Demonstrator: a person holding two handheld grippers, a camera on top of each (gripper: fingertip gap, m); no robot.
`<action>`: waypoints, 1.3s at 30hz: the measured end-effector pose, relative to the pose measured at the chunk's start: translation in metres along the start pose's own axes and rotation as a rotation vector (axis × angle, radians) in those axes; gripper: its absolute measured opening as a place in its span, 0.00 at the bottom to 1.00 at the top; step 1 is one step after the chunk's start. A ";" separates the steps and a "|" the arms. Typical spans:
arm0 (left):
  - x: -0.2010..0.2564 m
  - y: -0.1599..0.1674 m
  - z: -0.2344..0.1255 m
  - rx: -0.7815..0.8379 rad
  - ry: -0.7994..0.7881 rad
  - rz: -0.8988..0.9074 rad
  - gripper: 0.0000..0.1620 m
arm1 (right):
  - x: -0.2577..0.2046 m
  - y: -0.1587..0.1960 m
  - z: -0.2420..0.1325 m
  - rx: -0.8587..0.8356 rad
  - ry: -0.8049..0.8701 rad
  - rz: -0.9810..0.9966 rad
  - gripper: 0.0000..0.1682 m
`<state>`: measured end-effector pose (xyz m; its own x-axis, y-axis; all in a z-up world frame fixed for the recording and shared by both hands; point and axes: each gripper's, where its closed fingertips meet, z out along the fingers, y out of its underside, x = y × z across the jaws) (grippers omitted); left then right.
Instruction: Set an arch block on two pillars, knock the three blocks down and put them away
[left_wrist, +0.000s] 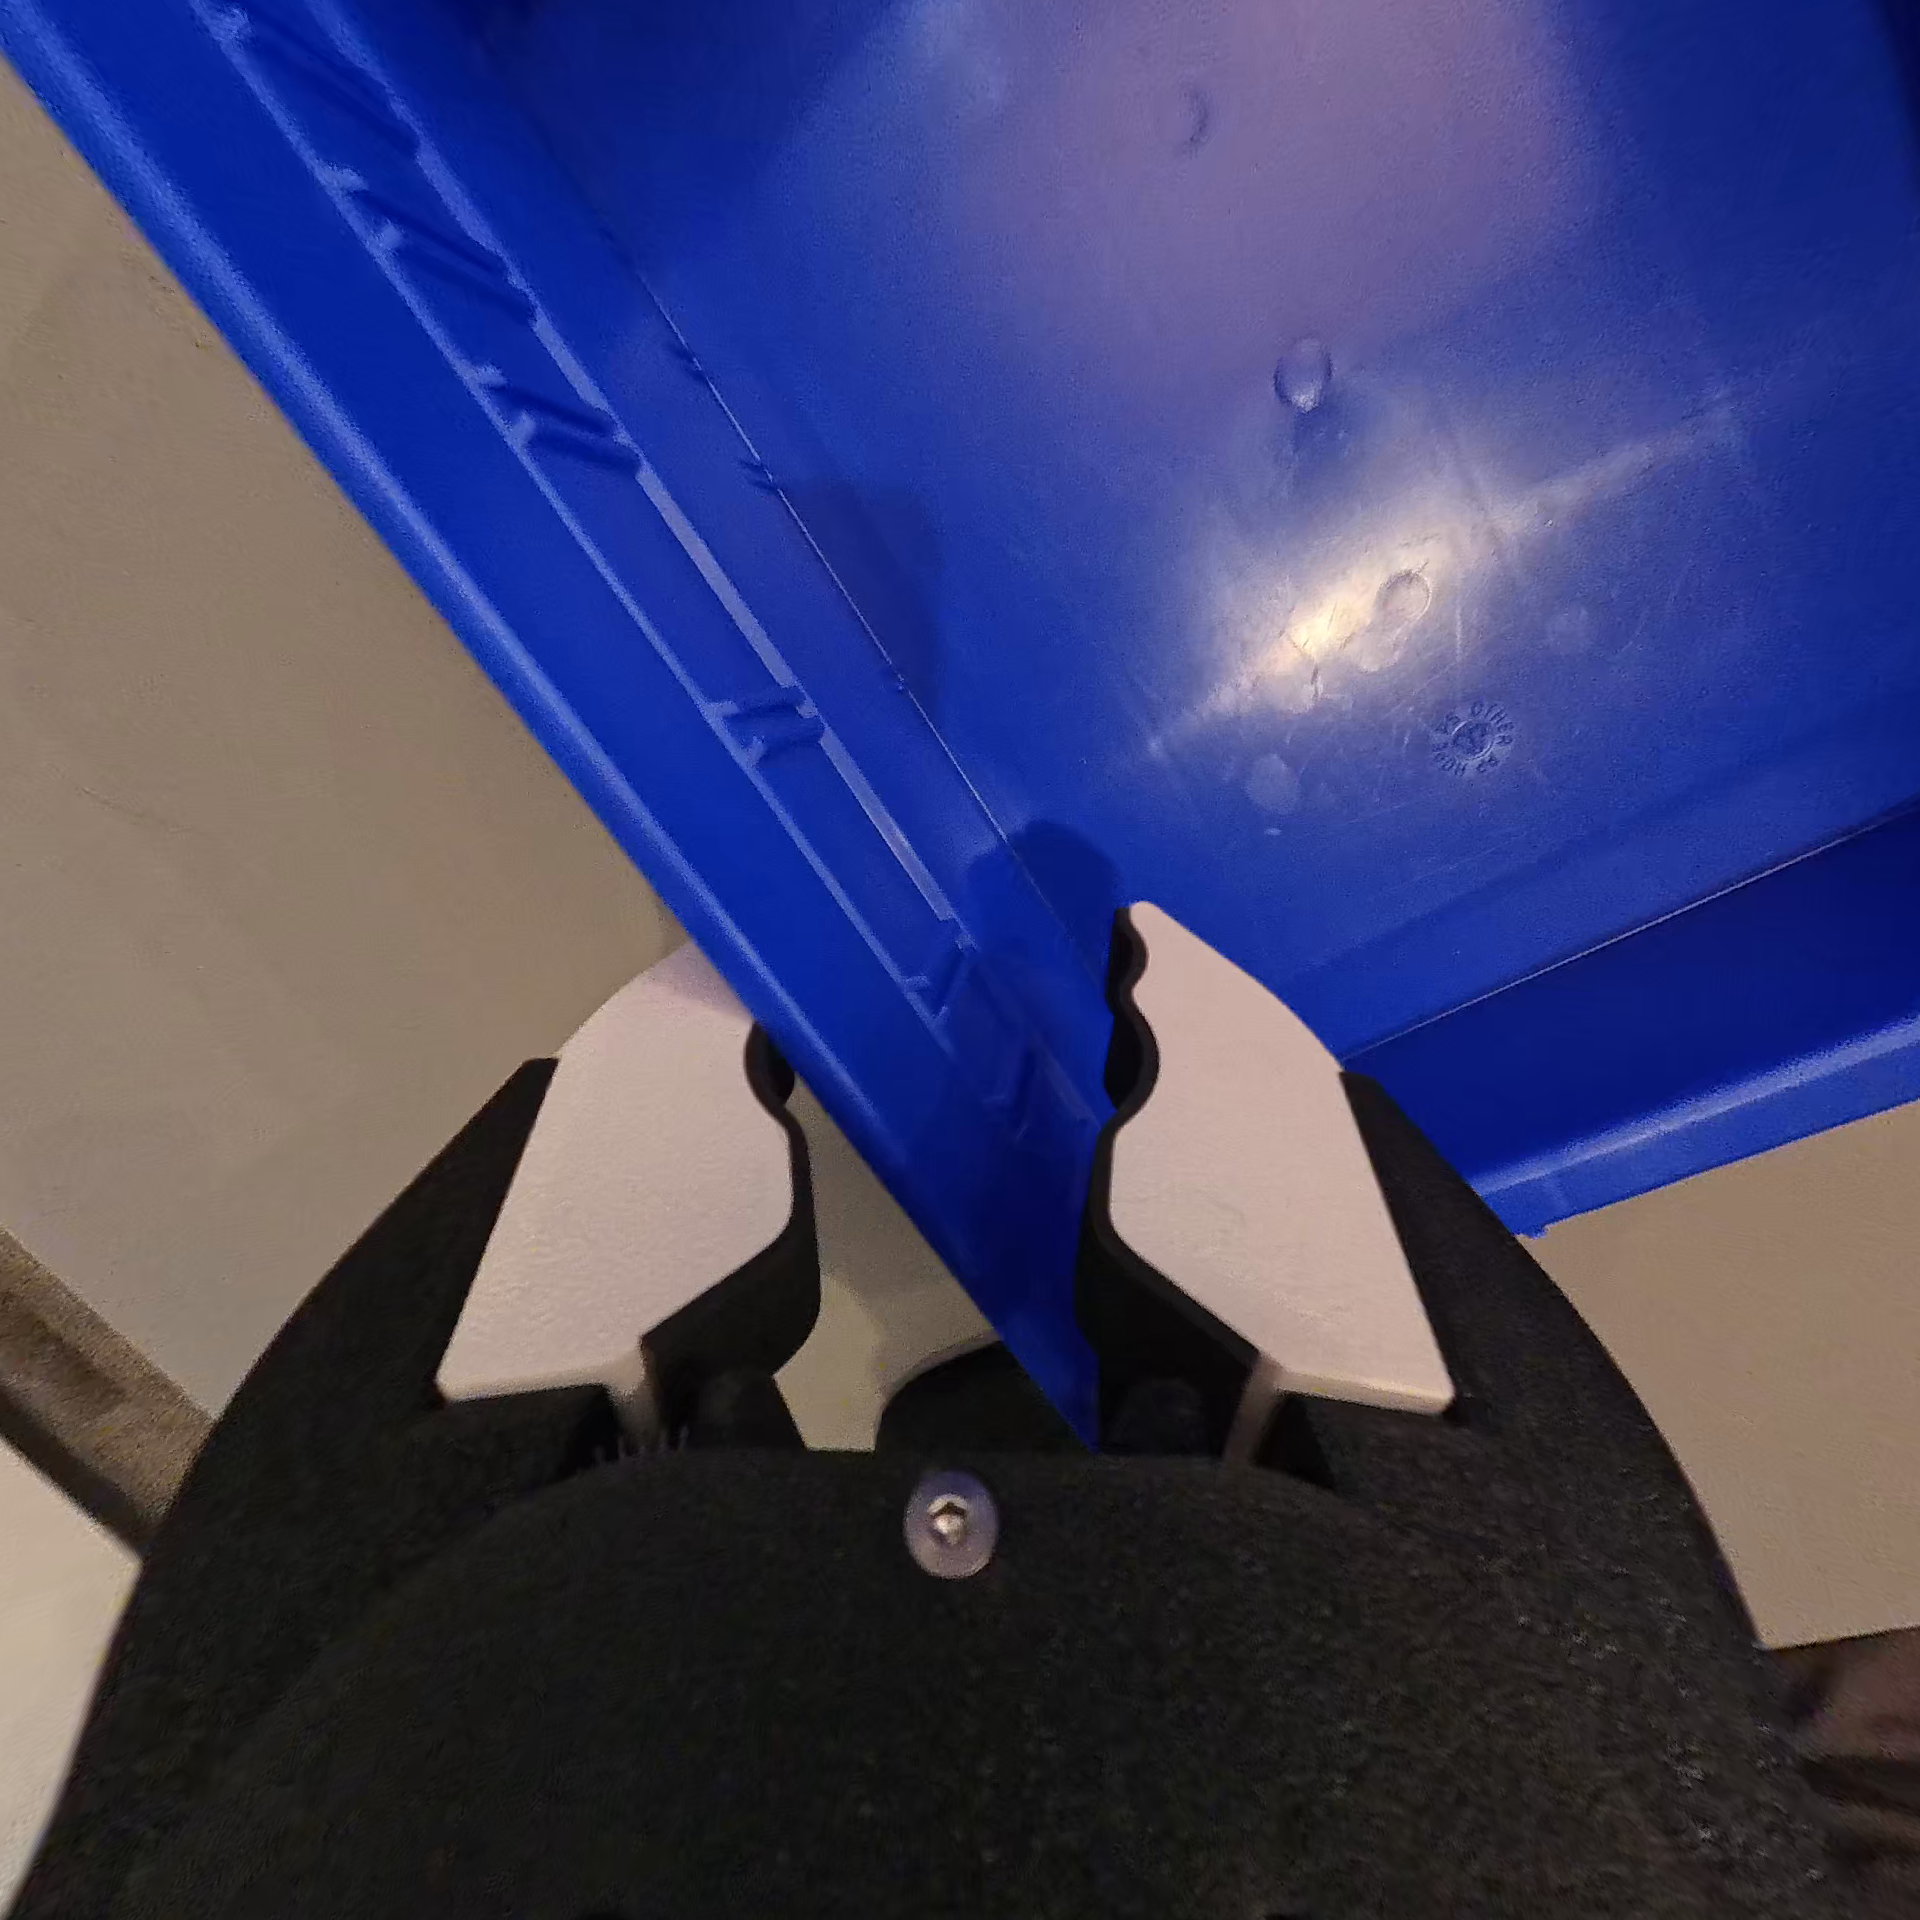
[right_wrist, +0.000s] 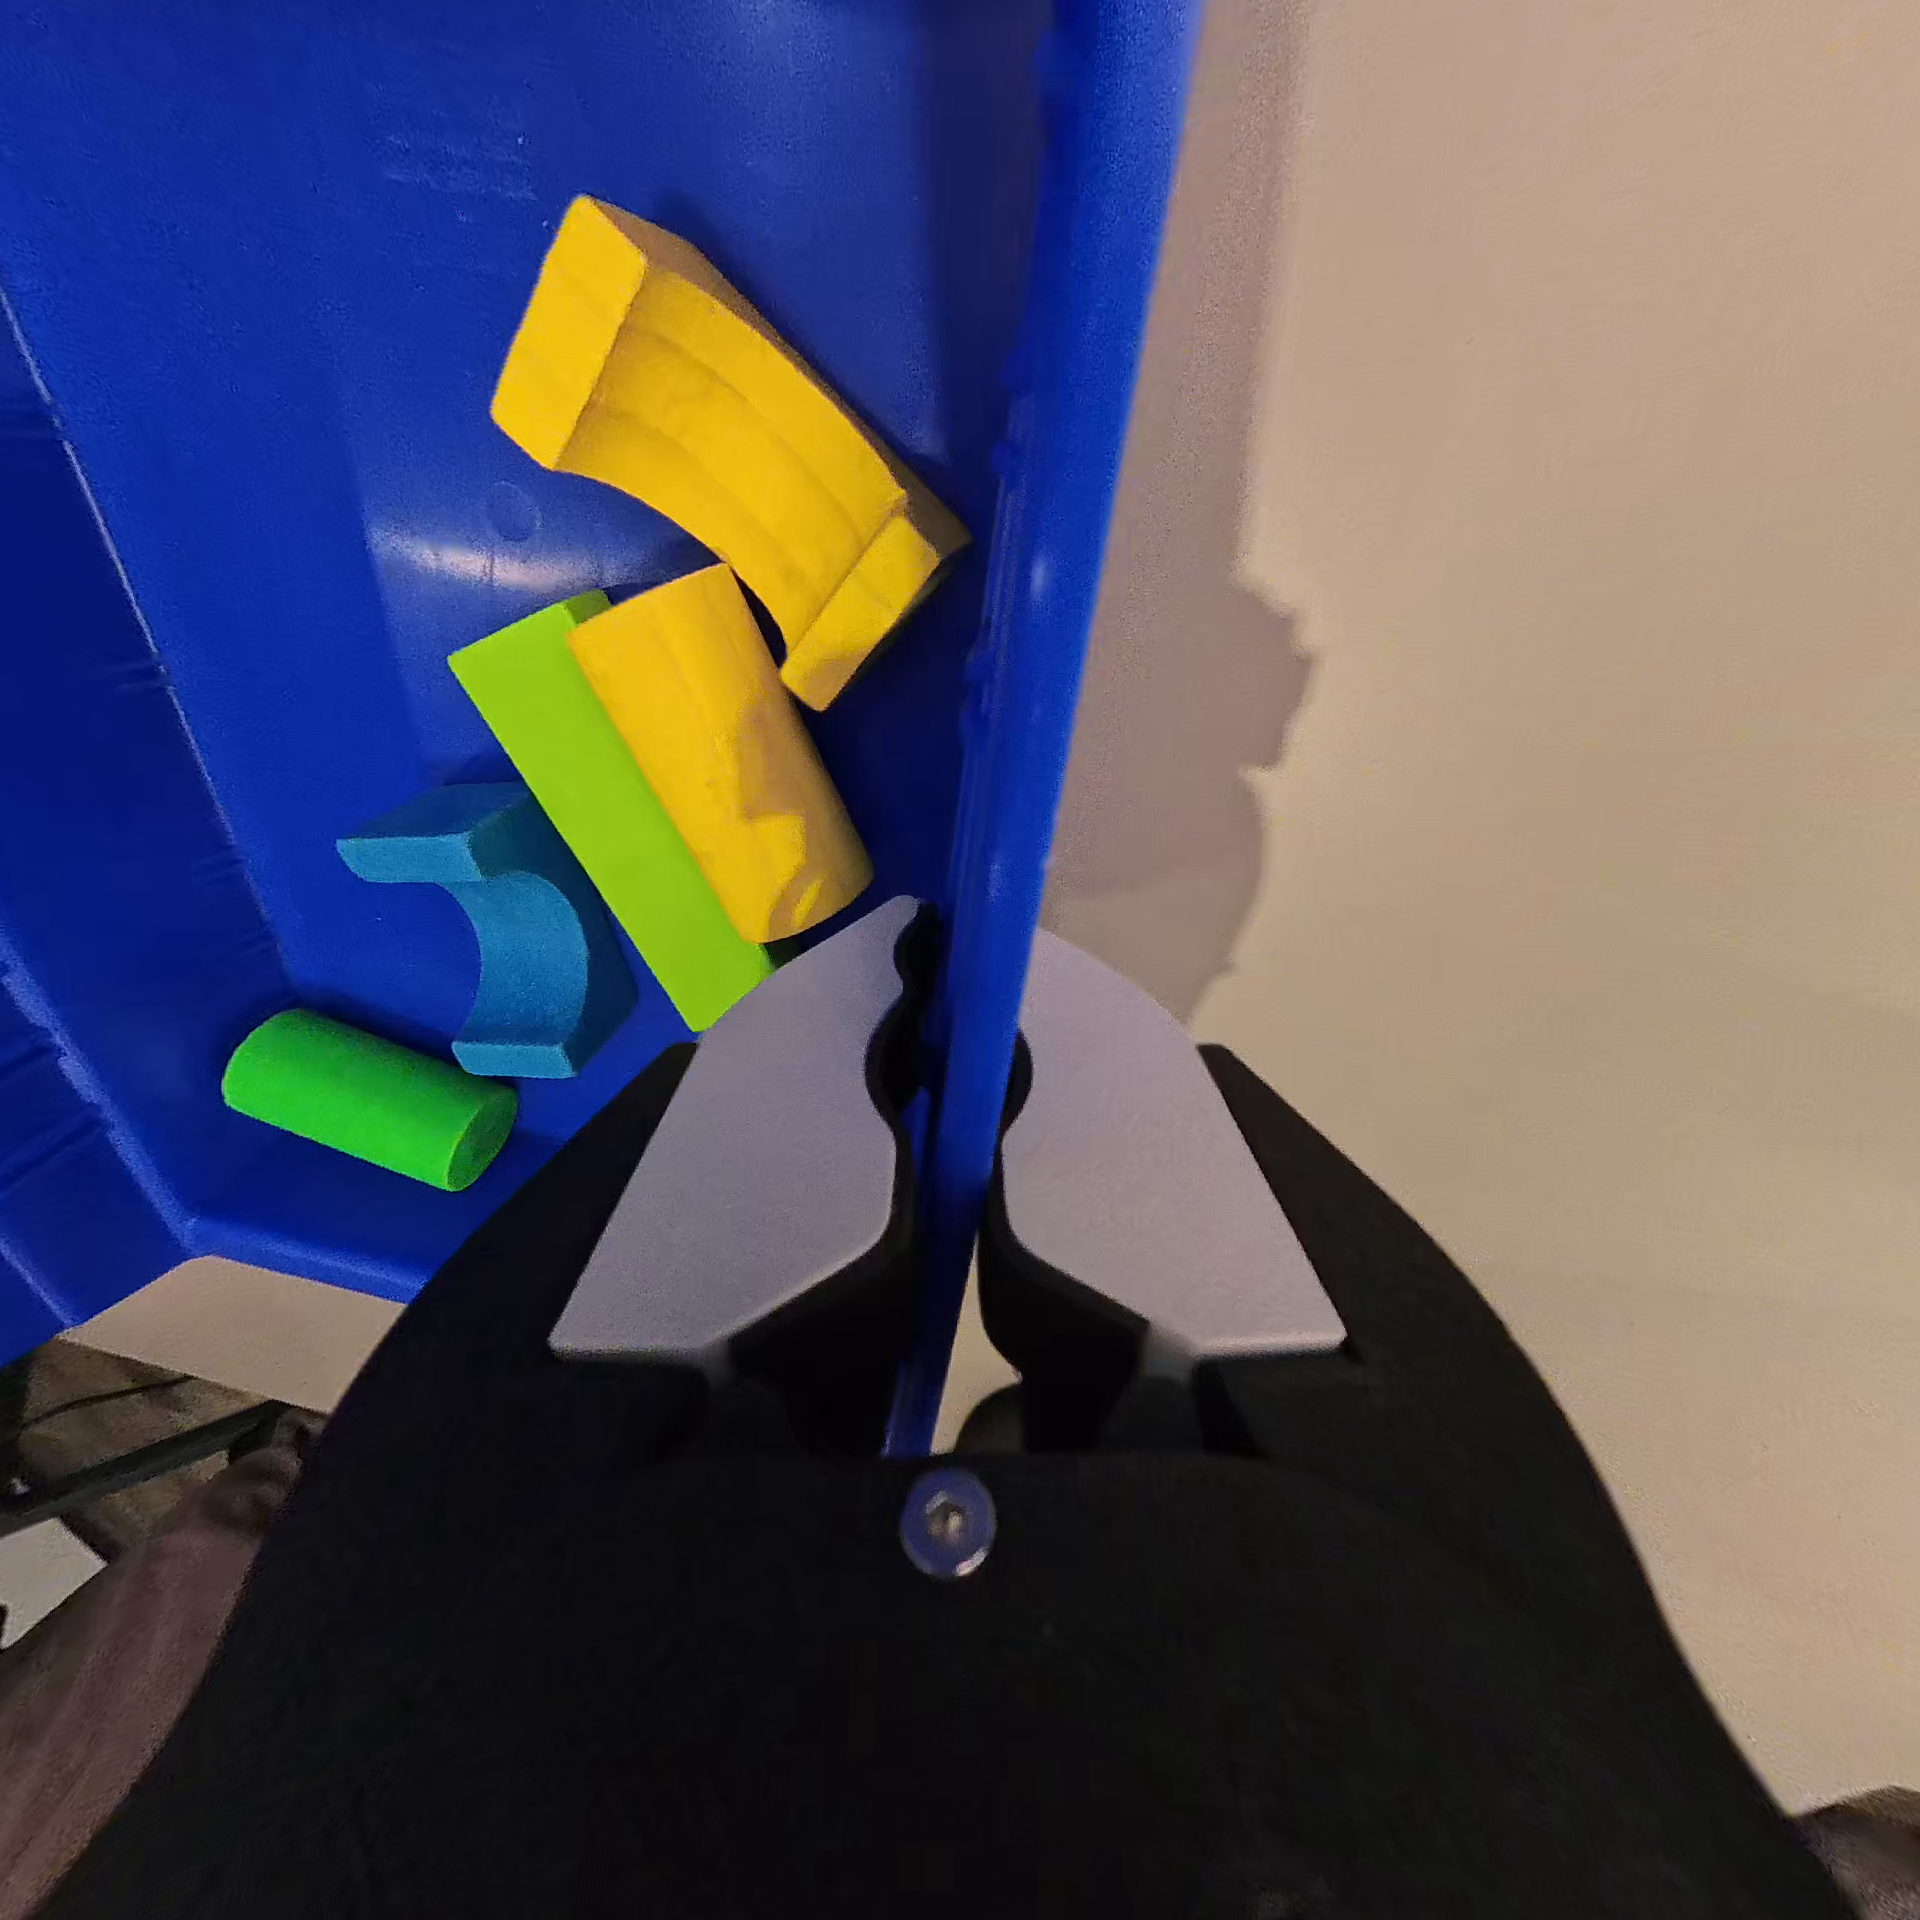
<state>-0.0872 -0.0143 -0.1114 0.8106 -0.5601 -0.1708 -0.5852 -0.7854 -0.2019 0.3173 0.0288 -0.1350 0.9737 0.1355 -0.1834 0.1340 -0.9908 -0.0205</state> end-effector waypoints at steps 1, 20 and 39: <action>-0.002 -0.003 -0.004 0.030 0.004 -0.012 0.36 | 0.002 0.001 0.000 0.003 -0.002 0.006 0.04; -0.119 0.066 -0.160 0.504 -0.246 -0.349 0.49 | 0.022 0.026 -0.127 0.023 0.126 -0.002 0.04; -0.240 0.246 -0.172 0.677 -0.291 -1.058 0.54 | -0.466 -0.074 -0.078 -0.045 -0.264 -0.586 0.03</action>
<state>-0.4220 -0.1186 0.0458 0.8999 0.3943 0.1863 0.3723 -0.4721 -0.7991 -0.1317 0.0396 0.0282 0.6594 0.6425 -0.3903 0.6427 -0.7511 -0.1506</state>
